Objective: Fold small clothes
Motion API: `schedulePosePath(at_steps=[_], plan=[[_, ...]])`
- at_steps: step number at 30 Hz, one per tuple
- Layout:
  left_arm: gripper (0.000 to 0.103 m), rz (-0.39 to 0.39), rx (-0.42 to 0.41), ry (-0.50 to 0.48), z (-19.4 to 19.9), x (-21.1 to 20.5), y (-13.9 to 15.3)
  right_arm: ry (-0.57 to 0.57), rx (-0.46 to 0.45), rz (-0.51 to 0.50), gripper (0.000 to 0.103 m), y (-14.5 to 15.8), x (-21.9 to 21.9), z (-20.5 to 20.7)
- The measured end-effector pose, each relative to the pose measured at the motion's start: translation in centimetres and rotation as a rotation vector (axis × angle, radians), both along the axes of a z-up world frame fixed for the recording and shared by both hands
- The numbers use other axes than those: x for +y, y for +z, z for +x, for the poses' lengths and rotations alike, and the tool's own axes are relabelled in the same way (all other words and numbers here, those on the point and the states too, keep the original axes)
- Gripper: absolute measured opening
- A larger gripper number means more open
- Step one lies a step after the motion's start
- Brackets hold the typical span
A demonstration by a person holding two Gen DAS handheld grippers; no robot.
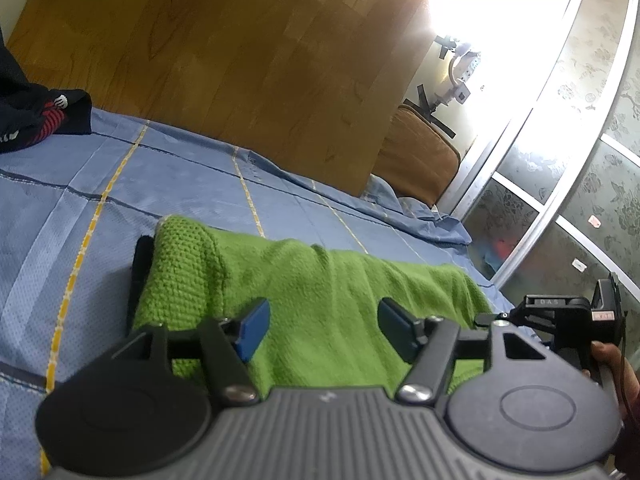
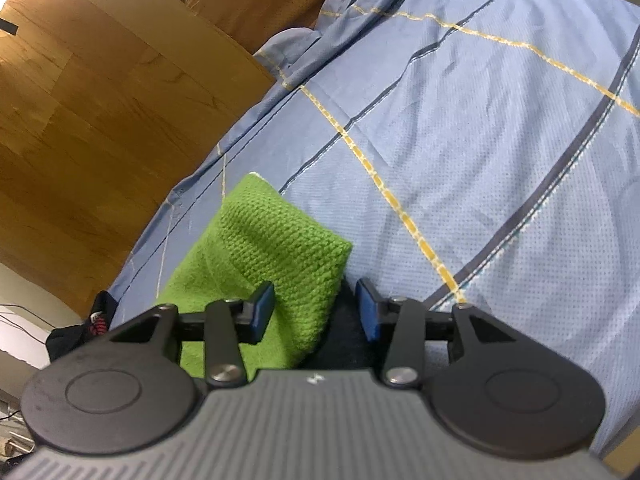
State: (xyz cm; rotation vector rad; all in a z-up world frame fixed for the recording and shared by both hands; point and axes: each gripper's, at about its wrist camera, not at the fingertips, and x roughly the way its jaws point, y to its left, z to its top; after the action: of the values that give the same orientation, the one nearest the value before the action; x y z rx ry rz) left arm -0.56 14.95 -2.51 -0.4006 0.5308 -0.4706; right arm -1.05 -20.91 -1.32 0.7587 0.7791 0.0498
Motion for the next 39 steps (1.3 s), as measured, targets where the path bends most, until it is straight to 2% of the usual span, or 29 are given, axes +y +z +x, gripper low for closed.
schedulePosePath(at_steps=[11, 18, 23, 28, 34, 39], plan=[[0.065, 0.008, -0.004, -0.009, -0.1, -0.1, 0.0, -0.044, -0.008, -0.065, 0.052, 0.2, 1.9, 0.0], [0.065, 0.005, -0.001, -0.01, -0.1, 0.0, 0.0, -0.035, -0.023, -0.135, 0.066, 0.5, 3.1, 0.6], [0.065, 0.007, 0.003, -0.008, 0.0, -0.1, 0.0, -0.028, -0.014, -0.18, 0.065, 0.7, 3.4, 0.9], [0.065, 0.008, 0.003, -0.008, 0.0, -0.1, 0.0, -0.123, -0.095, -0.2, 0.066, 1.6, 1.9, 0.2], [0.065, 0.006, 0.005, -0.009, 0.0, -0.2, 0.0, -0.048, -0.059, -0.096, 0.071, -0.2, 0.9, 0.5], [0.065, 0.005, 0.005, -0.009, 0.0, -0.2, 0.0, 0.004, -0.075, -0.132, 0.075, 0.0, 1.6, 0.7]])
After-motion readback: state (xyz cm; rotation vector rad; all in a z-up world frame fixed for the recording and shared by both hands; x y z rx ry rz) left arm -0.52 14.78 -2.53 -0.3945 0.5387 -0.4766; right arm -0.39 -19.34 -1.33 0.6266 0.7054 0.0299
